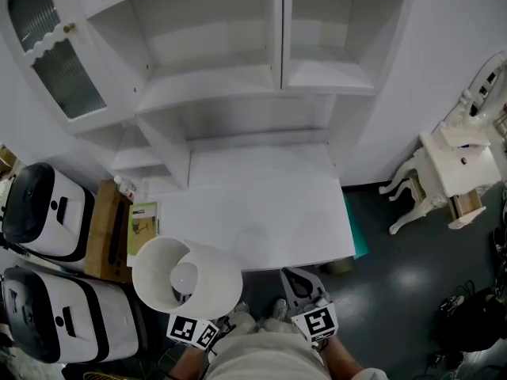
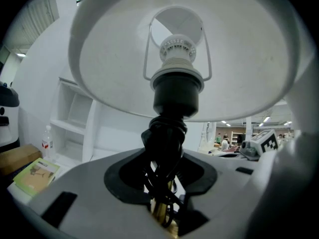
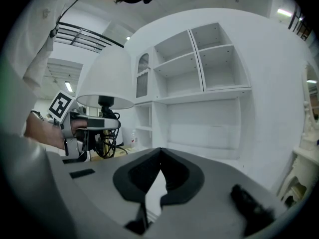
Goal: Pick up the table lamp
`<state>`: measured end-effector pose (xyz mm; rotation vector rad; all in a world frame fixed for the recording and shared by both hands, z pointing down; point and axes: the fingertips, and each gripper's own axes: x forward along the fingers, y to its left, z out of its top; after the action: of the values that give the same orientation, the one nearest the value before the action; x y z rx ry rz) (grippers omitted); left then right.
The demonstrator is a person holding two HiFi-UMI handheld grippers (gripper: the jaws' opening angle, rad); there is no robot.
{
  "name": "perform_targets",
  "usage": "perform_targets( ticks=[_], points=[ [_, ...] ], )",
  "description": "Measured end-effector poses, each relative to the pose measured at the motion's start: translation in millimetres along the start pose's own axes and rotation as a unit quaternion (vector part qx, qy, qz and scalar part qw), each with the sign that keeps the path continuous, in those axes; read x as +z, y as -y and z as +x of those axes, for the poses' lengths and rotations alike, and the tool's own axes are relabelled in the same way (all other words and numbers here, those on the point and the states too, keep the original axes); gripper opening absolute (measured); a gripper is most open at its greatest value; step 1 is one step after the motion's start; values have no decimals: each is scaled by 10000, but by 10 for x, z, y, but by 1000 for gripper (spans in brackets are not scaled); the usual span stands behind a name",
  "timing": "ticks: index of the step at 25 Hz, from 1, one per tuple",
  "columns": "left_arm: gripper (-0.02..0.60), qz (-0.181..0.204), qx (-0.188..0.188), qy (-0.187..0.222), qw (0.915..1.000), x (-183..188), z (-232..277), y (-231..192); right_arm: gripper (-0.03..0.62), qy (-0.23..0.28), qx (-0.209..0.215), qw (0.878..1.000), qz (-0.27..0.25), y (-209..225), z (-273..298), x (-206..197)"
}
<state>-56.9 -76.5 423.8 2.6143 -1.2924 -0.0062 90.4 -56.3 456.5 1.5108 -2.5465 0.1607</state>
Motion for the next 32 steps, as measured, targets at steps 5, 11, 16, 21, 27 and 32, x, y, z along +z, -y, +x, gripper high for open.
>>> perform_targets(
  ticks=[5,11,16,21,27,32],
  points=[
    [158,-136,498,-3,9987,-170,-231,9,12,-17,136,9999,-14,45,-63,-89],
    [158,-155,503,33,9986,-180,-452,50,12,27,111,9999,30,-109,-189,-79],
    [158,-63,315,97,9994,-105,-670,52,12,87,-35,9999,44,-329,-278,-72],
    [158,174,-56,130,9997,61,-976,78,12,95,-141,9999,21,-765,-393,-66],
    [158,169,-210,-42,9996,-70,-1532,-6,12,-108,-260,9996,1,-1378,-653,-185],
    [158,242,-382,-110,9989,-181,-1971,-31,12,-29,-431,9991,-22,-1832,-889,-186]
  ],
)
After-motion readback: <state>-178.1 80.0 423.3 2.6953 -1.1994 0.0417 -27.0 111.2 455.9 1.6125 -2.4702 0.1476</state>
